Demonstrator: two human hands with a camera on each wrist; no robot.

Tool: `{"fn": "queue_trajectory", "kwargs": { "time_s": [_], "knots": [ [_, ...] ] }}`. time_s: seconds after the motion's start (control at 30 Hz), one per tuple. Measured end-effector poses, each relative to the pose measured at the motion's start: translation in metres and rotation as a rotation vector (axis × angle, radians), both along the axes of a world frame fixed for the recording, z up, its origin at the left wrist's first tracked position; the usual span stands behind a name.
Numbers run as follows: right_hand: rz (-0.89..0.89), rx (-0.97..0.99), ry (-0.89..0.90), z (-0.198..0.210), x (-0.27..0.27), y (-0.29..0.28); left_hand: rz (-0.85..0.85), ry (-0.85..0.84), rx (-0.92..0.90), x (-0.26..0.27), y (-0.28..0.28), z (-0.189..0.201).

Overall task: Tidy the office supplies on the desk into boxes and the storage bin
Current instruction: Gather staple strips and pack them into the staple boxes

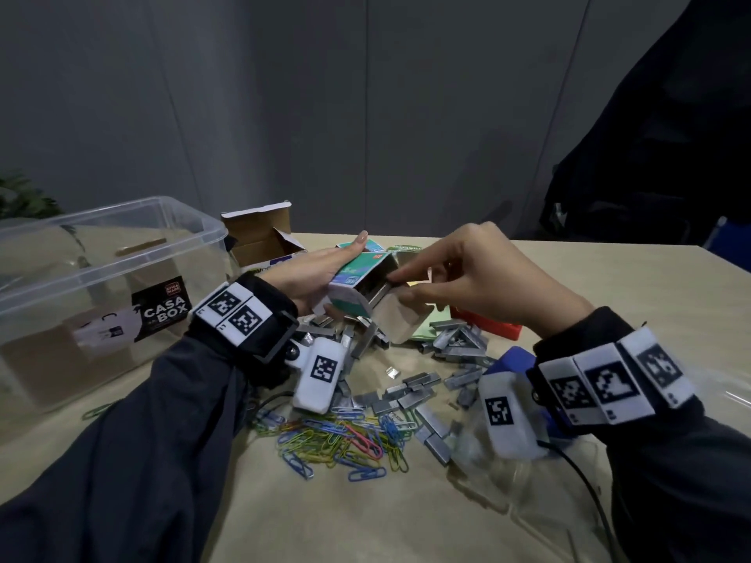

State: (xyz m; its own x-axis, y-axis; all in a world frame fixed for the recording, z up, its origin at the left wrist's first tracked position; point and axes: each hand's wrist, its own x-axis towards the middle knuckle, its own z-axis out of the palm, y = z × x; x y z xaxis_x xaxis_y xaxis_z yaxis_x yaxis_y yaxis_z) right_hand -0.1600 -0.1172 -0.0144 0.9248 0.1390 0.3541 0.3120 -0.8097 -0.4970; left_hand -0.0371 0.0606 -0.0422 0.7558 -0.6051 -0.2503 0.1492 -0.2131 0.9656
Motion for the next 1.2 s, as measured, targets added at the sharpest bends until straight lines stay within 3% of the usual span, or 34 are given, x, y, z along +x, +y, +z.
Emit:
{"fn": "queue_trajectory", "kwargs": {
  "time_s": [0.17, 0.53, 0.67, 0.97, 1.2],
  "knots": [
    [-0.066, -0.359, -0.098, 0.005, -0.006, 0.010, -0.021, -0.058, 0.048, -0.004, 0.002, 0.001],
    [-0.034, -0.689, -0.002, -0.006, -0.004, 0.019, -0.104, -0.317, 0.224, -0.012, -0.009, 0.014],
    [-0.013, -0.714, 0.001, -0.006, -0.004, 0.020, -0.101, -0.372, 0.277, -0.015, -0.012, 0.018],
    [0.079, -0.578, 0.139, 0.005, -0.007, 0.016, -0.183, -0.242, 0.368, -0.018, -0.016, 0.014],
    [0.128, -0.527, 0.249, 0.014, -0.015, 0.012, -0.202, -0.233, 0.308, -0.026, -0.012, 0.018]
  ]
}}
